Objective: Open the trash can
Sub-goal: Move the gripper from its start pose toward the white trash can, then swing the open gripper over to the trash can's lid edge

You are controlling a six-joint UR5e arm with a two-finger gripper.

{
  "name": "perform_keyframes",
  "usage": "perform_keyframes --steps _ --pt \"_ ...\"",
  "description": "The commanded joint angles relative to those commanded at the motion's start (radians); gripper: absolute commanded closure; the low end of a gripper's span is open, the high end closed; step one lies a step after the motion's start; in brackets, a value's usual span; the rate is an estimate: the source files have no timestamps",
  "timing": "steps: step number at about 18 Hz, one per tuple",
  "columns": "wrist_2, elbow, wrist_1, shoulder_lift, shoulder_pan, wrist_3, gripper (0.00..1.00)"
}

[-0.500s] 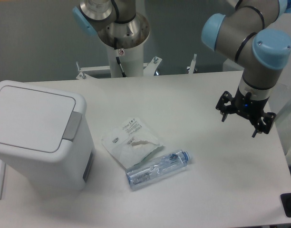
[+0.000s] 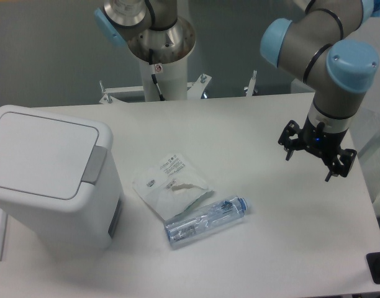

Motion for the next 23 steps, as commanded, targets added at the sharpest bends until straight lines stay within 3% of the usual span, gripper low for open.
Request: perform_keyframes --steps 5,8,11,19,21,23 --pt "-0.06 0.008 -0.011 -0.008 -0.015 -0.055 0.0" --pt "-0.123 0.011 -0.009 -0.011 -0.047 -0.222 0.0" --pt "-0.14 0.009 -0.009 -0.009 -0.08 -0.259 0.0" --pt "-0.372 -0.006 -0.006 0.012 -0.101 -0.386 0.0" --pt "-0.471 -0.017 0.004 0.031 -0.11 -0.437 0.0" --pt "-0.492 -0.014 0.035 0.044 -0.121 -0.512 0.0"
